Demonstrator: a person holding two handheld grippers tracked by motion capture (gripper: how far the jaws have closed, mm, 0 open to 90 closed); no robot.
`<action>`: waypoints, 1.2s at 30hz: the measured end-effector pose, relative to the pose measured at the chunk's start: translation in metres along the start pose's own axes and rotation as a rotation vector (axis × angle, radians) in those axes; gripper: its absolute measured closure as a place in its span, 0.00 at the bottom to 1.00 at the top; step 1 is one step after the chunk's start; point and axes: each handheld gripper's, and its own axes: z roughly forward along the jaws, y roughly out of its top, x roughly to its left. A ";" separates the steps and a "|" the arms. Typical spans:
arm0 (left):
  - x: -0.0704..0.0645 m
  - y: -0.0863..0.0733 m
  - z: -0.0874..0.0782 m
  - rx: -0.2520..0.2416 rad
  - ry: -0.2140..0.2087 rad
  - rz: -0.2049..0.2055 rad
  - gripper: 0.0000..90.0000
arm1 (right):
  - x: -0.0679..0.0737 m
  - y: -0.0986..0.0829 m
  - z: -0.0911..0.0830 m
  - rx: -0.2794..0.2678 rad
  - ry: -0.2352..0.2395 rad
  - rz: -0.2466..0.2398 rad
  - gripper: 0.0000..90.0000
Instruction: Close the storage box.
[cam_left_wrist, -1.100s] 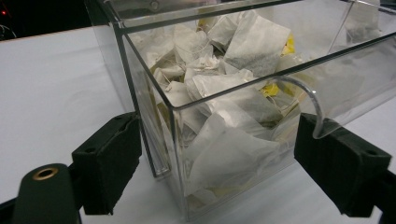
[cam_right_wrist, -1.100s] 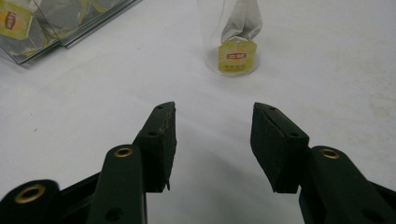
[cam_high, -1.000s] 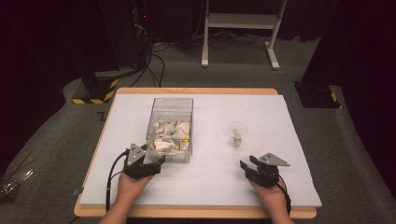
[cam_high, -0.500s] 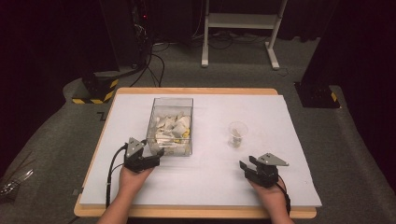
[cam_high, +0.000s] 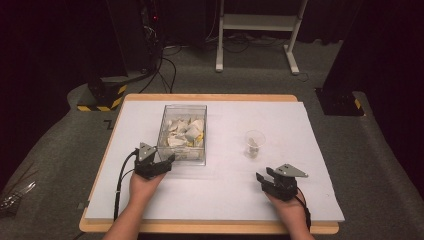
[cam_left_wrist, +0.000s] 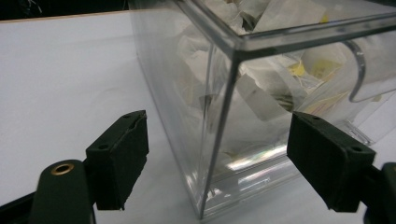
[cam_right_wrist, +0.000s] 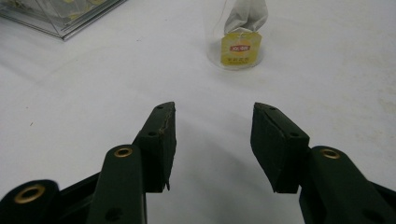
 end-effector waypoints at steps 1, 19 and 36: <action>0.000 0.000 0.001 0.001 0.003 -0.005 0.24 | 0.000 0.000 0.000 0.000 0.000 -0.001 0.56; 0.004 -0.008 -0.017 0.051 -0.031 0.041 0.29 | 0.001 0.000 0.001 0.010 -0.003 -0.004 0.55; 0.029 -0.049 -0.064 0.246 -0.033 0.104 0.22 | 0.007 0.002 0.010 0.103 -0.030 -0.053 0.45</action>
